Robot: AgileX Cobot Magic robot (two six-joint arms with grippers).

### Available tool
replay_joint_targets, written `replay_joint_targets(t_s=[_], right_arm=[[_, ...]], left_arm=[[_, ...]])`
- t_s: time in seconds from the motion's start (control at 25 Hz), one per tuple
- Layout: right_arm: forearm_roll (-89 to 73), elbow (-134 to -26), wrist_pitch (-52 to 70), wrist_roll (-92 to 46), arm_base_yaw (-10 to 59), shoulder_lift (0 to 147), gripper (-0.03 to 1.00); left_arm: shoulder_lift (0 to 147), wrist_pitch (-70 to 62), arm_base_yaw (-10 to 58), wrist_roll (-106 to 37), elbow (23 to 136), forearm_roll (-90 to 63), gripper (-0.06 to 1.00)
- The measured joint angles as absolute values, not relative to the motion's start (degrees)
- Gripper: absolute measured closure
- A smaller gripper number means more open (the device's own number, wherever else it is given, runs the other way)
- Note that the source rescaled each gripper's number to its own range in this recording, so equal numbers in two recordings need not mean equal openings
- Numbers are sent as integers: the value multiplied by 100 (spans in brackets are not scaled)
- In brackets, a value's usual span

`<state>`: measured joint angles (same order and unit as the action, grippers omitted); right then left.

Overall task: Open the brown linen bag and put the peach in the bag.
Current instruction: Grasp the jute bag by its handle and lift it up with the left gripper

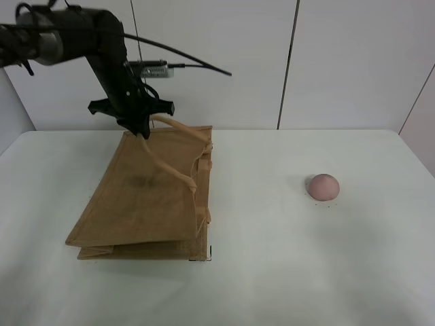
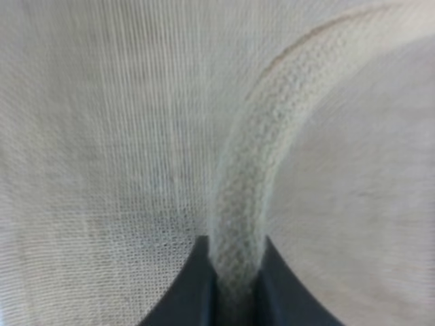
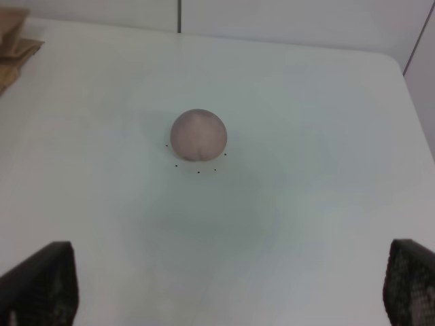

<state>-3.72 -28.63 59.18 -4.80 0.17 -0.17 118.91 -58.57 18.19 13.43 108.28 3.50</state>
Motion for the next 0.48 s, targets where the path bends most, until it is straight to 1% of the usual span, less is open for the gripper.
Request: replay_joint_targets(t_s=[0.24, 0.48], right_arm=[[-372, -2863, 5918, -480, 17, -17, -3], [-372, -2863, 5918, -480, 17, -17, -3]], left_arm=[[11496, -6583, 1819, 1146, 11567, 306, 94], [11013, -6684, 1819, 847, 11691, -118, 94]])
